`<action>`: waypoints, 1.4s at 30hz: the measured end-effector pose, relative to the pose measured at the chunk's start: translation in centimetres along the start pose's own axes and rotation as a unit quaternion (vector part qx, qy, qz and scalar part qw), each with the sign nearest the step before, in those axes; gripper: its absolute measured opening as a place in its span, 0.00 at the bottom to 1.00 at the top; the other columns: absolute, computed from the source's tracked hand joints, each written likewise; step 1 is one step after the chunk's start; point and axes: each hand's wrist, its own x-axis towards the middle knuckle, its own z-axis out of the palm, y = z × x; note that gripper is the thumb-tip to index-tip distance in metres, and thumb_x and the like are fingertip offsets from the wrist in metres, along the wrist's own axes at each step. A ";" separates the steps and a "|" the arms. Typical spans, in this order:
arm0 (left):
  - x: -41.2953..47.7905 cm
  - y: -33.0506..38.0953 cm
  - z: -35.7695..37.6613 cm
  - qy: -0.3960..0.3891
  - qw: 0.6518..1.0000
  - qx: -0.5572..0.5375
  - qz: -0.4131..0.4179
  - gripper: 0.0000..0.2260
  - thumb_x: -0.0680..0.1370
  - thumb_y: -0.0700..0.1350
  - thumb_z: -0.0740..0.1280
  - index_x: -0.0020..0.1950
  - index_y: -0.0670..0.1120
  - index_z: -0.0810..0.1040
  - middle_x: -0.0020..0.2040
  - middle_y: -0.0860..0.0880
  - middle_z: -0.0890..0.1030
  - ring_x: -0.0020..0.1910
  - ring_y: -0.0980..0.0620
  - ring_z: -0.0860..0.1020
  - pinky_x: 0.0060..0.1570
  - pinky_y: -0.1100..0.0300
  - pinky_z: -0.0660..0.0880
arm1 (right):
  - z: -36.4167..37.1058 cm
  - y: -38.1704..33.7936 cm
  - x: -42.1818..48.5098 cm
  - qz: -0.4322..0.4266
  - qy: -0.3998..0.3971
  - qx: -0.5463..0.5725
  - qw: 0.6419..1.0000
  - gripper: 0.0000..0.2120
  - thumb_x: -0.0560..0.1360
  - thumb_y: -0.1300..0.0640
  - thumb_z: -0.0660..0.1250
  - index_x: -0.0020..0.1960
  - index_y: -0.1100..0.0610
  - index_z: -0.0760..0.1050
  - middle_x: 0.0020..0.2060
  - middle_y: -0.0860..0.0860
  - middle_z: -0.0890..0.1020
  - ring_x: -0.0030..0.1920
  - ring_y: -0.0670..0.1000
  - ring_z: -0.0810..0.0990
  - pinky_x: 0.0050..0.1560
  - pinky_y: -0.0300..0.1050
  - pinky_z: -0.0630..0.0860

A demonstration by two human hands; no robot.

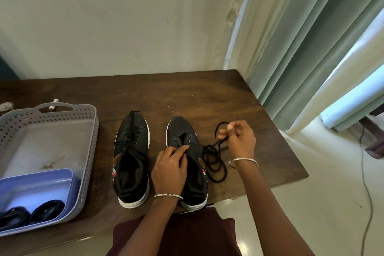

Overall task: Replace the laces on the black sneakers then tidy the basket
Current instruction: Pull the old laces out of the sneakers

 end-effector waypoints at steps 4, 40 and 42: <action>0.8 0.0 -2.7 -0.052 0.993 -0.109 0.019 0.13 0.79 0.46 0.66 0.61 0.55 0.81 0.49 0.57 0.77 0.45 0.52 0.77 0.44 0.52 0.78 | -2.8 -3.0 -0.6 -0.128 -0.119 -0.173 0.969 0.04 0.77 0.58 0.70 0.44 0.53 0.78 0.36 0.44 0.85 0.39 0.40 0.82 0.41 0.31 0.74; -8.0 7.1 -27.1 -0.145 0.743 -0.646 -0.101 0.09 0.82 0.47 0.62 0.53 0.43 0.75 0.36 0.48 0.75 0.35 0.53 0.72 0.36 0.57 0.75 | -6.6 -19.5 -26.6 0.172 -0.413 0.335 0.829 0.13 0.79 0.54 0.65 0.53 0.63 0.83 0.37 0.52 0.80 0.34 0.45 0.77 0.33 0.35 0.76; -8.7 7.5 -26.9 -0.158 0.767 -0.619 -0.065 0.12 0.83 0.48 0.59 0.55 0.41 0.78 0.34 0.49 0.72 0.32 0.55 0.69 0.32 0.61 0.72 | -7.0 -20.3 -26.5 0.199 -0.381 0.384 0.817 0.13 0.77 0.54 0.67 0.50 0.63 0.83 0.36 0.53 0.80 0.33 0.44 0.77 0.31 0.34 0.77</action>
